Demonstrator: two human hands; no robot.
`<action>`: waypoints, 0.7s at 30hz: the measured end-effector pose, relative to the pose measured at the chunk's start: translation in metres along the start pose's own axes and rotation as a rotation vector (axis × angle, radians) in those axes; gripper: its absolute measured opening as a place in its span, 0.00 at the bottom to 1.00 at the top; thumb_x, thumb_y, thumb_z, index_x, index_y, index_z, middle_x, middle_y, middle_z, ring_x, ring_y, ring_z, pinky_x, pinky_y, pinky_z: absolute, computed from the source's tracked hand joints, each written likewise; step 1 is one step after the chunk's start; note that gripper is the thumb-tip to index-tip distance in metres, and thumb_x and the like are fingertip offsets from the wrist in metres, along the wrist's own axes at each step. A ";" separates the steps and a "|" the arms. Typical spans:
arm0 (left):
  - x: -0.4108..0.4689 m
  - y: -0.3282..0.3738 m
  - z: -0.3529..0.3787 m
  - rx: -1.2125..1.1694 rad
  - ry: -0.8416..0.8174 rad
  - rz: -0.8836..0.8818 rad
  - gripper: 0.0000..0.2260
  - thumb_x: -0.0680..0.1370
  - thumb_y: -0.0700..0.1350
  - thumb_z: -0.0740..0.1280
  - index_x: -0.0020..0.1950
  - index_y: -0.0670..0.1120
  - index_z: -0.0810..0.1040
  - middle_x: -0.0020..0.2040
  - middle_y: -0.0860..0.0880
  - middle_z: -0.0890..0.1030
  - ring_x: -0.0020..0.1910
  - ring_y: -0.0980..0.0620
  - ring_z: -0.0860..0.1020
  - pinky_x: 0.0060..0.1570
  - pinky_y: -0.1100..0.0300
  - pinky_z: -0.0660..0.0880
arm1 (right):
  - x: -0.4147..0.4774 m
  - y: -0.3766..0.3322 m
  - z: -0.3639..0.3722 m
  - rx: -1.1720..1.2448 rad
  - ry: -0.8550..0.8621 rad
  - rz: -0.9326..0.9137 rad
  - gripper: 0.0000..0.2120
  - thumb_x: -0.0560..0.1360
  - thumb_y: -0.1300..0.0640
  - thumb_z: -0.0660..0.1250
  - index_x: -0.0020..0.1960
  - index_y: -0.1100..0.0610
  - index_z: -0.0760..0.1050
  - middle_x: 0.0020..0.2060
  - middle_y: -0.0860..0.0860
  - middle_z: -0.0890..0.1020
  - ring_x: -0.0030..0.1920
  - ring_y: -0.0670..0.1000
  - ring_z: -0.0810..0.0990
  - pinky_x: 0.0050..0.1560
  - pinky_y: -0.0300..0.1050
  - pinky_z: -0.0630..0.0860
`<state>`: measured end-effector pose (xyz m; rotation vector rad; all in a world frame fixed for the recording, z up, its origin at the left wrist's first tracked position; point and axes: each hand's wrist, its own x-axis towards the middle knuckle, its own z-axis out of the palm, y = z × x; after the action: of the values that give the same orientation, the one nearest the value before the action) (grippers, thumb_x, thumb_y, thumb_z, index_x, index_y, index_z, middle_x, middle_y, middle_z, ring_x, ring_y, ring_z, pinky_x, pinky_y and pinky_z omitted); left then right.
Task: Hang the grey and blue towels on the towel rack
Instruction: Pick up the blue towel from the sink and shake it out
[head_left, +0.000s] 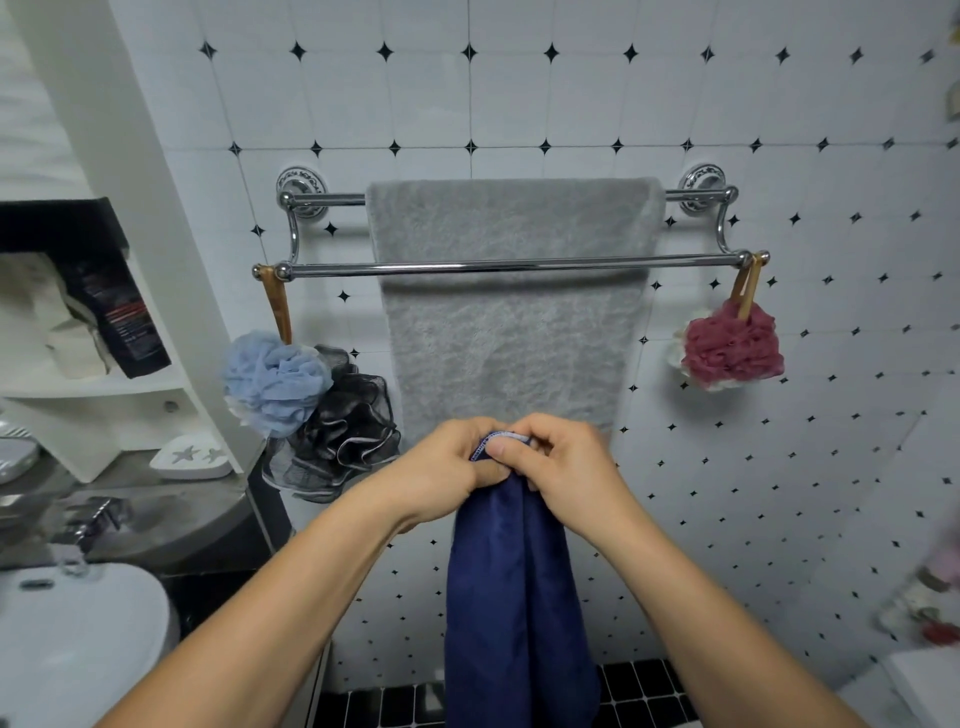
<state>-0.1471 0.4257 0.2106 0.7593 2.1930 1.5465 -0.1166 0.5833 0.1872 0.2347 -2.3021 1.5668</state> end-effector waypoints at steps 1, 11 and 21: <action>0.000 -0.001 -0.003 0.015 -0.022 -0.003 0.11 0.79 0.33 0.64 0.59 0.42 0.78 0.53 0.42 0.84 0.54 0.50 0.81 0.58 0.60 0.75 | 0.000 0.002 -0.001 -0.024 -0.004 -0.010 0.06 0.70 0.50 0.74 0.36 0.49 0.81 0.25 0.43 0.73 0.28 0.41 0.69 0.32 0.33 0.66; 0.000 -0.005 -0.051 0.044 0.021 0.094 0.20 0.77 0.30 0.64 0.59 0.54 0.78 0.49 0.49 0.86 0.51 0.51 0.83 0.50 0.63 0.78 | -0.005 0.088 -0.012 -0.815 -0.412 0.105 0.29 0.55 0.28 0.68 0.43 0.49 0.70 0.44 0.44 0.68 0.48 0.49 0.65 0.50 0.45 0.65; -0.022 -0.021 -0.105 0.138 0.437 0.224 0.17 0.75 0.27 0.66 0.41 0.50 0.82 0.39 0.61 0.85 0.40 0.66 0.80 0.43 0.75 0.72 | -0.010 0.145 -0.080 -0.532 -0.229 0.332 0.09 0.71 0.49 0.72 0.35 0.52 0.81 0.42 0.47 0.83 0.44 0.48 0.82 0.49 0.44 0.77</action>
<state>-0.1934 0.3280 0.2260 0.7902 2.6248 1.8268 -0.1397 0.7115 0.0838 -0.1157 -2.9580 1.0308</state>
